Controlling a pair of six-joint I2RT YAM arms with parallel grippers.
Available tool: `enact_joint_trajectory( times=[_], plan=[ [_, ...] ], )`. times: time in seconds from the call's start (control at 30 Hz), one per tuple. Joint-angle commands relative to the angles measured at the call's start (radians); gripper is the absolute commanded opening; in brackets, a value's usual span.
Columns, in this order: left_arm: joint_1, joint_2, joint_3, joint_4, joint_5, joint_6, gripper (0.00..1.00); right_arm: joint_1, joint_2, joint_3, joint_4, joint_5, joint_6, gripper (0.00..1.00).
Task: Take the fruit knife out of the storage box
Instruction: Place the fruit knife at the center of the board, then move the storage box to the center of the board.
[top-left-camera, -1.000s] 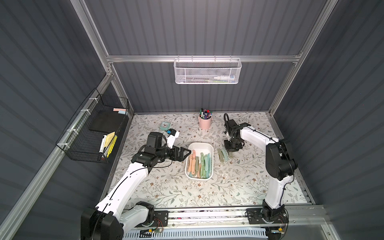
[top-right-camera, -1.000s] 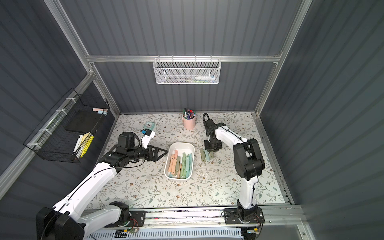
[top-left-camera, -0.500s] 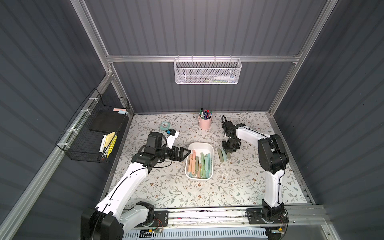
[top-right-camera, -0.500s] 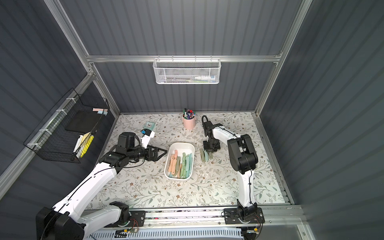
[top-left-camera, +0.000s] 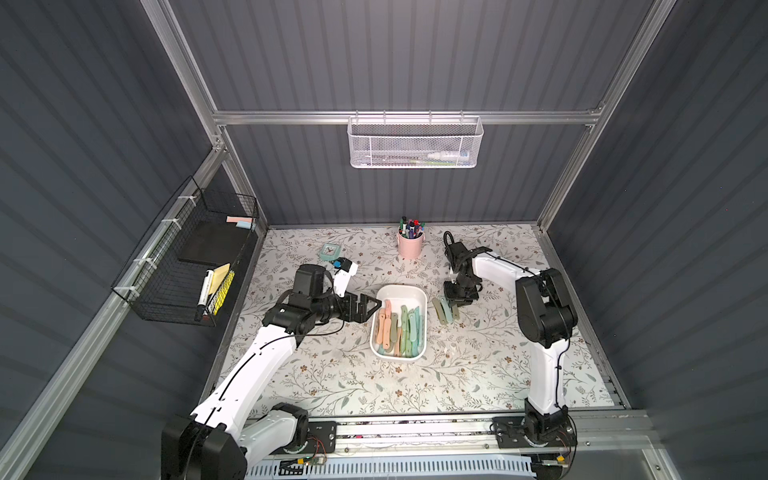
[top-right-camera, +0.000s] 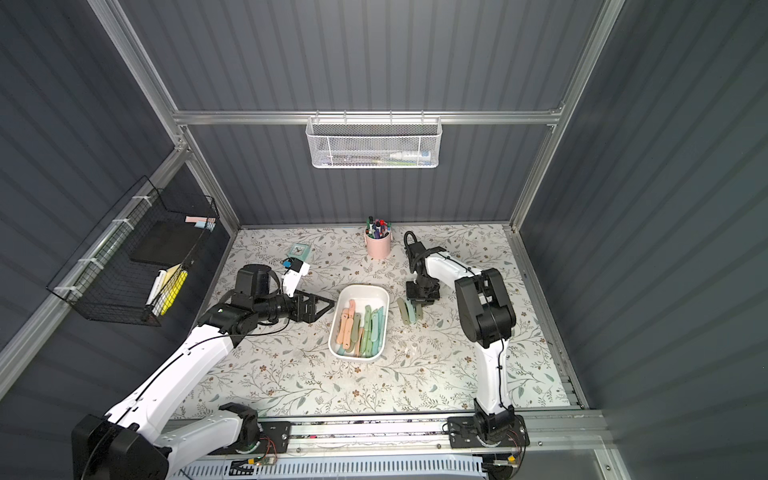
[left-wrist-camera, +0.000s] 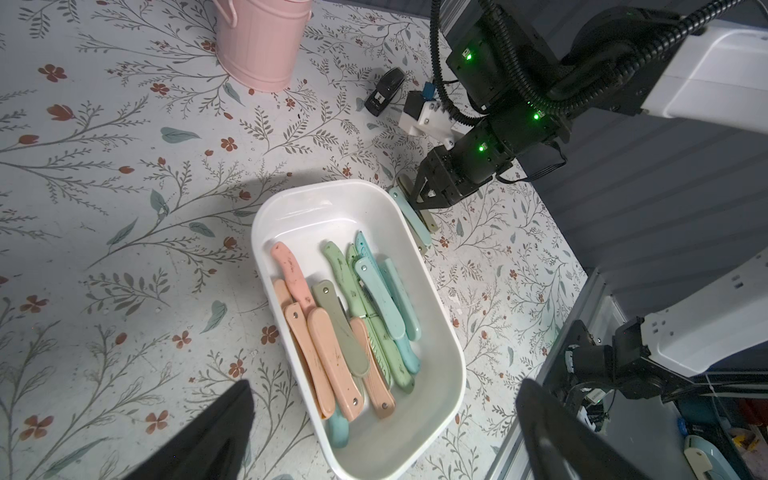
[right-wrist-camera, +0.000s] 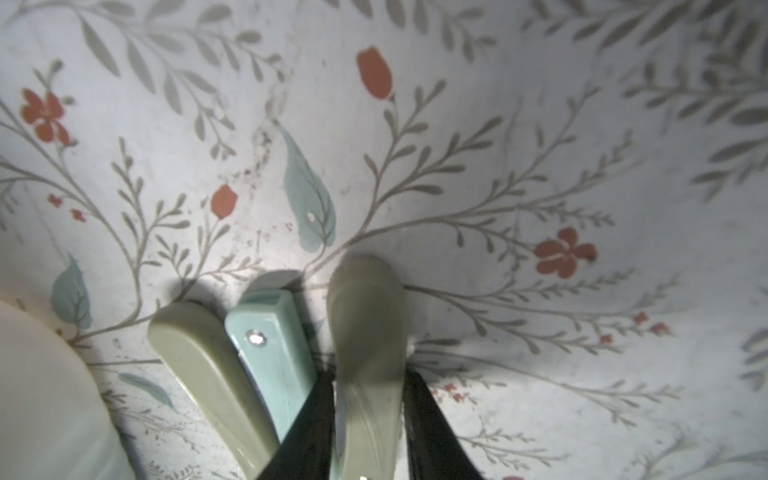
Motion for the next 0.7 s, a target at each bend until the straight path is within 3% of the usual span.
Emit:
enact_joint_trajectory(
  times=[0.0,0.3,0.67],
  plan=[
    [0.004,-0.014,0.022,-0.016,-0.014,0.02,0.99,-0.009,-0.021,0.016,-0.035,-0.002,0.012,0.33],
    [0.004,-0.022,0.02,-0.016,-0.027,0.019,0.99,-0.009,-0.081,0.01,-0.049,0.001,0.015,0.33],
    [0.004,-0.037,0.018,-0.02,-0.067,0.018,0.99,0.045,-0.27,-0.032,0.025,-0.127,0.05,0.38]
  ],
)
